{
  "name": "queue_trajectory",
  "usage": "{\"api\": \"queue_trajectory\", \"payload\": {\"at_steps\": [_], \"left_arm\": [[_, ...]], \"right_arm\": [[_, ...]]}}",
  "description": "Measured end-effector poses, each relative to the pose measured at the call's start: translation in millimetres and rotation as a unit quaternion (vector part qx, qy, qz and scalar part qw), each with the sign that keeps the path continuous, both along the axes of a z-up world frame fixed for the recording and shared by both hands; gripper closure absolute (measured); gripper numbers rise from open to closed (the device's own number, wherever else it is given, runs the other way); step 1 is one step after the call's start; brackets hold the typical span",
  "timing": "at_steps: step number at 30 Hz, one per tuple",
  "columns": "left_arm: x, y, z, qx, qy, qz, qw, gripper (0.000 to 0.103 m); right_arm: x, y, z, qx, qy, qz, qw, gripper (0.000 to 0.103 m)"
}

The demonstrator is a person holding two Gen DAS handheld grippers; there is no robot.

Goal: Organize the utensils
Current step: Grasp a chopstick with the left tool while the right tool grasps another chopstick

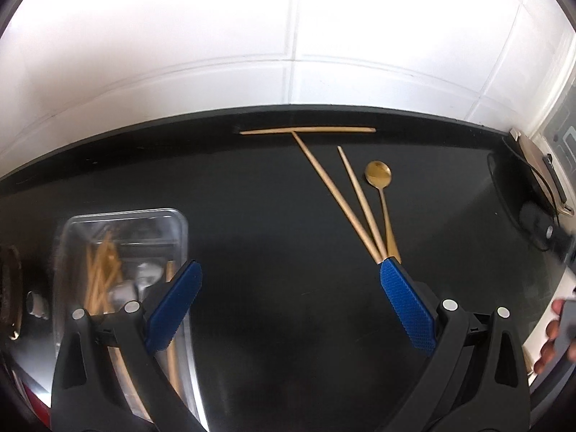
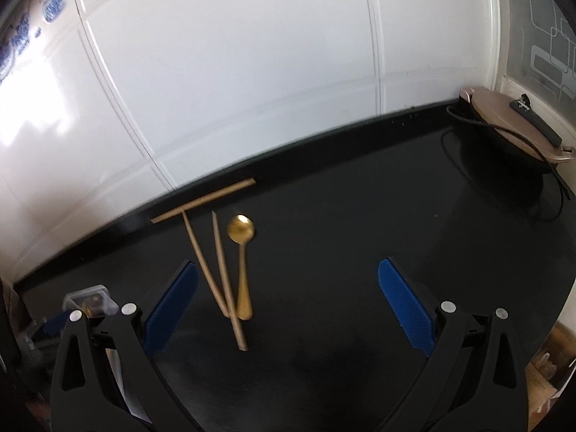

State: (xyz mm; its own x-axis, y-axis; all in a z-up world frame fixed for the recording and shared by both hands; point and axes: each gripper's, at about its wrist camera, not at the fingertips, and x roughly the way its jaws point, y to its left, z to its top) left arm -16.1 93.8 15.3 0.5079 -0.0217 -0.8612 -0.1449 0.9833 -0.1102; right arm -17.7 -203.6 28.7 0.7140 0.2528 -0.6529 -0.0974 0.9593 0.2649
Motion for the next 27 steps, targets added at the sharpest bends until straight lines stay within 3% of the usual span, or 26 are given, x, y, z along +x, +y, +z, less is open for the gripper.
{"api": "queue_trajectory", "payload": {"at_steps": [7,13,19,27], "left_arm": [[33.6,-11.7,-10.2,-0.01,0.021,0.014,0.9996,0.006],[57.8,-17.5,-23.7,-0.01,0.037,0.013,0.9992,0.006],[83.3,-16.3,-47.8,-0.005,0.059,0.018,0.9981,0.006],[129.1,-15.8,-90.2,-0.014,0.093,0.012,0.9955,0.006]], "right_arm": [[16.4,28.0,-28.6,-0.077,0.02,0.097,0.992,0.006],[28.4,61.7,-35.9,-0.125,0.005,0.166,0.978,0.006],[46.7,96.4,-42.5,-0.131,-0.003,0.223,0.966,0.006],[82.9,126.6,-67.4,-0.136,0.015,0.254,0.957,0.006]]}}
